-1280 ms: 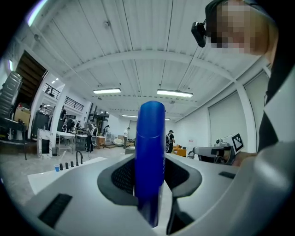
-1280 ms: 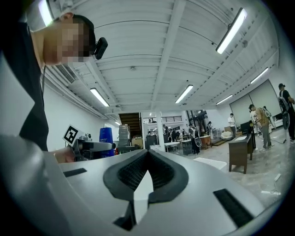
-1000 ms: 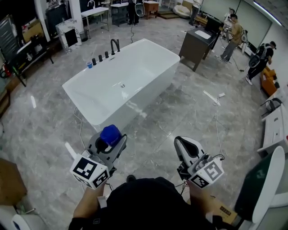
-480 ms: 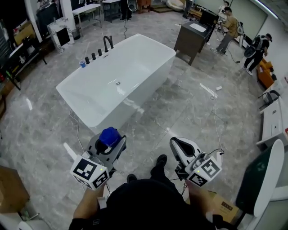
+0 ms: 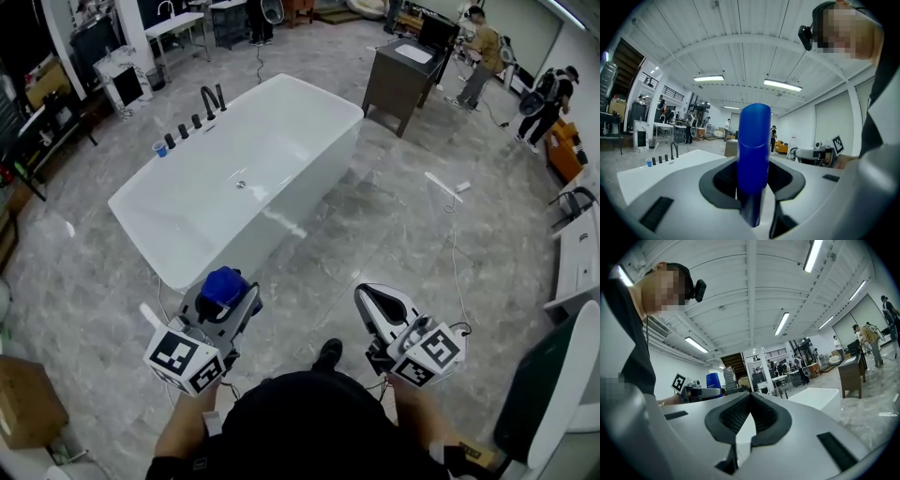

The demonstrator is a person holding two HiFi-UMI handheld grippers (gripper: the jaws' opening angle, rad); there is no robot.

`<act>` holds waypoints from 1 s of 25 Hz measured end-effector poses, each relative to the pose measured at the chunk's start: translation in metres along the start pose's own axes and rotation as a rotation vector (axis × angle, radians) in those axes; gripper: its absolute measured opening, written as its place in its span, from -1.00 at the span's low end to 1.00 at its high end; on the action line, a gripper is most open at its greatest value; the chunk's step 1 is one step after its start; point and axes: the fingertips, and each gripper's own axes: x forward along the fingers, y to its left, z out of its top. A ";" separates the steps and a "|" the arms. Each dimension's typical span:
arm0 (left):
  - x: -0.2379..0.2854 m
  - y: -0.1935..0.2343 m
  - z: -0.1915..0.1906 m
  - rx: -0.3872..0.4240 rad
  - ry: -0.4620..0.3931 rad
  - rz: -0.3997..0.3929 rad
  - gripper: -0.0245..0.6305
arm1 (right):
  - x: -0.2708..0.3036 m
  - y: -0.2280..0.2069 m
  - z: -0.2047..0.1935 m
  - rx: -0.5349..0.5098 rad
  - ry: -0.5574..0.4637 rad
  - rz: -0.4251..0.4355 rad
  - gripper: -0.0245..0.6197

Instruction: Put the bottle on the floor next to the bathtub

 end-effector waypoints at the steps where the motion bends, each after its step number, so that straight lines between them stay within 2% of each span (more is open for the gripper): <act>1: 0.014 0.000 0.002 0.000 0.001 0.002 -0.44 | 0.000 -0.014 0.004 -0.001 -0.001 0.003 -0.84; 7: 0.068 0.001 -0.001 -0.013 0.003 -0.002 -0.44 | -0.003 -0.062 0.000 0.020 0.021 0.020 -0.84; 12: 0.155 -0.018 0.000 -0.029 0.041 -0.003 -0.44 | -0.018 -0.145 0.007 0.073 0.077 0.022 -0.84; 15: 0.188 -0.018 -0.007 -0.034 0.072 -0.017 -0.44 | -0.012 -0.174 0.007 0.105 0.096 0.019 -0.84; 20: 0.241 0.007 -0.011 -0.060 0.088 -0.043 -0.45 | 0.019 -0.214 0.014 0.108 0.128 0.019 -0.84; 25: 0.300 0.045 -0.001 -0.063 0.086 -0.091 -0.45 | 0.067 -0.260 0.039 0.075 0.126 0.004 -0.84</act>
